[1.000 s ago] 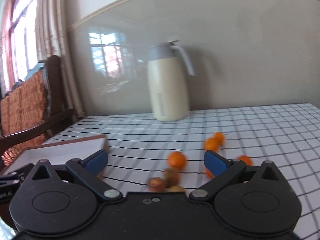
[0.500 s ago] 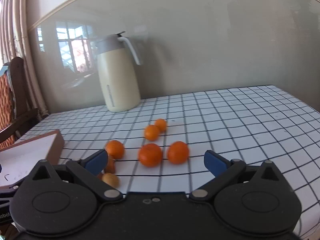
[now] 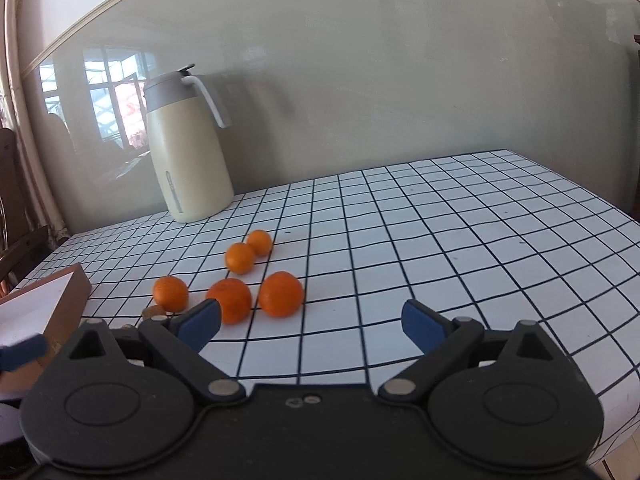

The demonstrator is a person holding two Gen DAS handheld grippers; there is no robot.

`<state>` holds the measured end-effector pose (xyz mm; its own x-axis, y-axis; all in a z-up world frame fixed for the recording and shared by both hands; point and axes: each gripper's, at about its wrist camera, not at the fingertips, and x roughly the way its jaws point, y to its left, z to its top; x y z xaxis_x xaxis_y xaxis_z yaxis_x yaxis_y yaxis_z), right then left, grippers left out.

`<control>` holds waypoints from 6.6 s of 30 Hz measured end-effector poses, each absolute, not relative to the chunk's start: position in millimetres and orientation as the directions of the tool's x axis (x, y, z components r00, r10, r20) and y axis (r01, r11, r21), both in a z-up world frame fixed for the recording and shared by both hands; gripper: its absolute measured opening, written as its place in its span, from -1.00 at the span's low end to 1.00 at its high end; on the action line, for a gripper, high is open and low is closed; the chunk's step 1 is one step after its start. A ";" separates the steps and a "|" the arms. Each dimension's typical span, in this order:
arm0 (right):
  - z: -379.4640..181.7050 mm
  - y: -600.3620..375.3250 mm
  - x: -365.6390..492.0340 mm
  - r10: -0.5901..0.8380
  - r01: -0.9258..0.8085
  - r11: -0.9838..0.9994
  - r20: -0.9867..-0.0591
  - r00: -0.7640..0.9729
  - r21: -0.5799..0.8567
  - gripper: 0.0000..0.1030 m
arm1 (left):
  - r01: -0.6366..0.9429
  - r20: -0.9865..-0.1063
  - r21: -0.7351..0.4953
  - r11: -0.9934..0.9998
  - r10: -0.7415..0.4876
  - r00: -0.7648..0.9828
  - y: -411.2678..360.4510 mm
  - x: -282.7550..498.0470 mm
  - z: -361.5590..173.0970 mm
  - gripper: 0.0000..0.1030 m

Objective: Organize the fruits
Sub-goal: 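Move both open tools back toward the remaining fruit on the table, then grasp the brown cut chunk with the left tool while the right tool grasps the small tan round fruit, then carry the brown chunk and tan fruit in both tools over the white box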

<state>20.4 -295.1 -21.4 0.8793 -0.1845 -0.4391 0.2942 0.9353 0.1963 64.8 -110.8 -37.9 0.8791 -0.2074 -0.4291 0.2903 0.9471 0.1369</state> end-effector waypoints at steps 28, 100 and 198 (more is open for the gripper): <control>-32.8 -249.4 50.2 -0.015 0.107 0.980 -0.476 0.879 0.168 -0.09 | 0.214 -0.478 0.110 0.971 -0.137 0.868 -107.7 112.2 -49.1 0.22; -47.3 -253.6 65.6 -0.013 0.126 0.976 -0.532 0.846 0.177 -0.66 | 0.191 -0.494 0.072 0.979 -0.131 0.860 -114.9 135.1 -64.9 -0.44; -5.5 -55.0 142.2 0.310 -0.288 0.951 -0.394 0.865 0.115 -0.65 | -0.309 -0.446 -0.035 0.950 0.262 0.856 194.3 116.1 -23.4 -0.44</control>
<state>142.2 -55.0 -5.5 0.8652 0.3097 -0.3943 -0.2880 0.9507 0.1148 116.1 194.3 -23.4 0.8558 0.2625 -0.4459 -0.3095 0.9503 -0.0345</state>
